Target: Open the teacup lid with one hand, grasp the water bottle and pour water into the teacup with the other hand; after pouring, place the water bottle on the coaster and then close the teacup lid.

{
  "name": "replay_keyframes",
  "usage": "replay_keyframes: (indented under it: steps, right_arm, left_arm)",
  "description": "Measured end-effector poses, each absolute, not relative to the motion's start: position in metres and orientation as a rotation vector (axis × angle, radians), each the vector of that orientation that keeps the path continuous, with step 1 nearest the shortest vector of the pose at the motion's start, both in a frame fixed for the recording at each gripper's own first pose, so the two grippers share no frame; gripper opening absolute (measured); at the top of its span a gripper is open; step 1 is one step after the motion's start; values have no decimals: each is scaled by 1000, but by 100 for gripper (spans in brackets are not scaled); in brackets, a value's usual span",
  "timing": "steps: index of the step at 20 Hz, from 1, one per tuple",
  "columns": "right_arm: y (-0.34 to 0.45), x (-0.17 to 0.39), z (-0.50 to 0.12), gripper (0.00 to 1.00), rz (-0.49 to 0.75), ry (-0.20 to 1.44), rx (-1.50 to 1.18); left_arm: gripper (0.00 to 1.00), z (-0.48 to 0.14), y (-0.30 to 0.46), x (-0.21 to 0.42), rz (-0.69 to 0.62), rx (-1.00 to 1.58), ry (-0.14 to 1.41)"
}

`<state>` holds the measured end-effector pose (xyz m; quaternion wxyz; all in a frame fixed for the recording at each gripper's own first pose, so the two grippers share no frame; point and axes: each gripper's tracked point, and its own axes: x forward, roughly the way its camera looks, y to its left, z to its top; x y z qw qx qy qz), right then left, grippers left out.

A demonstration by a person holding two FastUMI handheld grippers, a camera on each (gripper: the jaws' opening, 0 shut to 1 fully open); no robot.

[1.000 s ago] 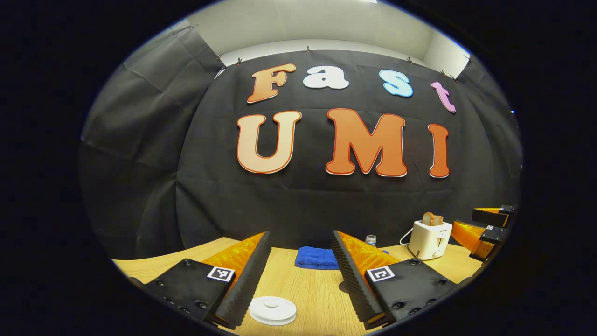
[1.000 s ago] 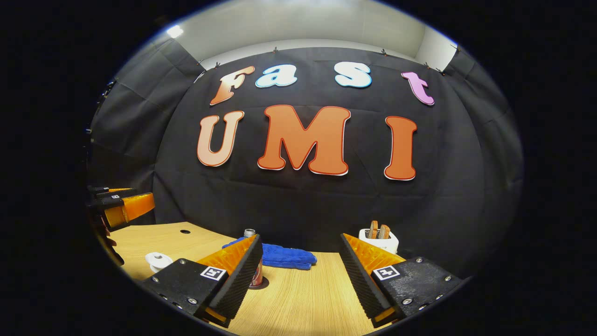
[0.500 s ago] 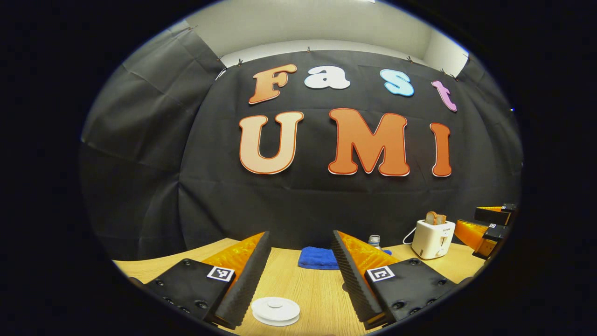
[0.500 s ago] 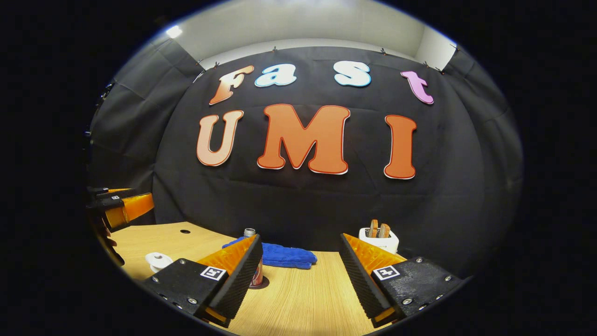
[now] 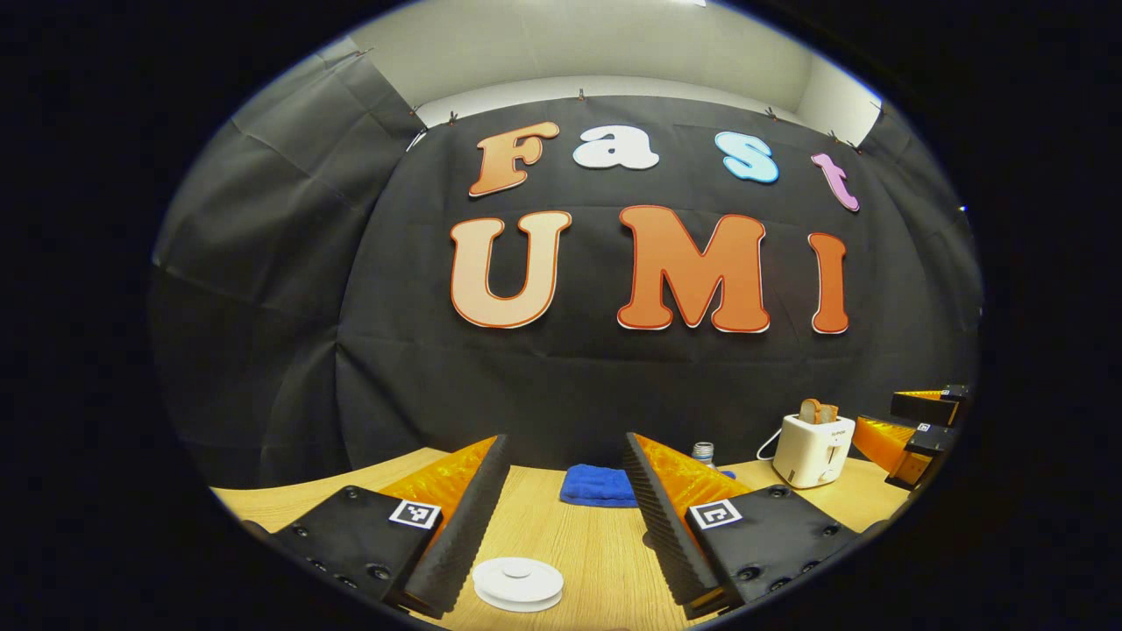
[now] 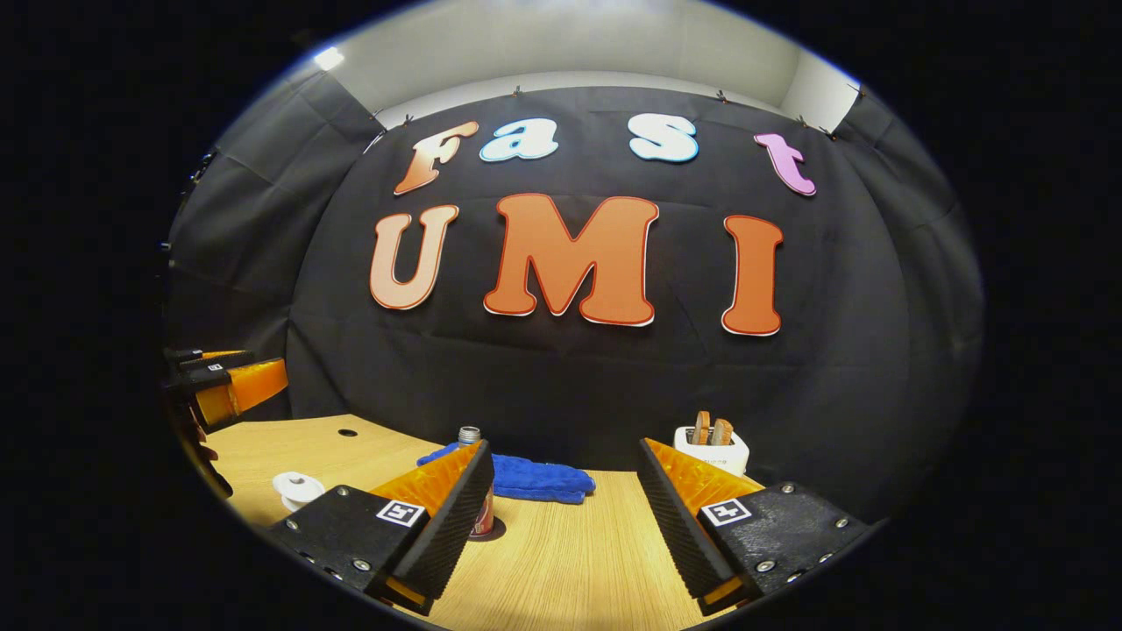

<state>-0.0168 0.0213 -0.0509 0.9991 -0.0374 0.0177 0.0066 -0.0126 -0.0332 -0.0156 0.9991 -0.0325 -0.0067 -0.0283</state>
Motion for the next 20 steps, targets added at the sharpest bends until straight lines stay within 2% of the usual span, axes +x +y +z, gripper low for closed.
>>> replay_keyframes:
  steps: [7, 8, 9, 15, 16, 18, 19, 20]
  right_arm:
    - [22, -17, -50, 98, 12, 35, -67]
    - [23, -17, -50, 99, 13, 35, -66]
    - [23, -17, -51, 98, 14, 36, -67]
    - [23, -16, -50, 98, 12, 33, -71]
    - [22, -16, -50, 98, 11, 32, -73]
    - [22, -17, -50, 98, 11, 31, -75]
    - [22, -16, -50, 98, 12, 32, -75]
    - [22, -16, -50, 99, 12, 31, -75]
  left_arm:
    - [90, -18, -33, -13, -54, -67, -11]
    - [85, -19, -33, -12, -53, -66, -12]
    - [88, -18, -33, -12, -54, -66, -13]
    - [88, -18, -34, -12, -57, -68, -15]
    - [91, -18, -34, -13, -56, -69, -16]
    - [91, -17, -34, -13, -54, -67, -18]
    - [88, -17, -34, -13, -54, -67, -18]
    - [91, -17, -34, -13, -56, -67, -18]
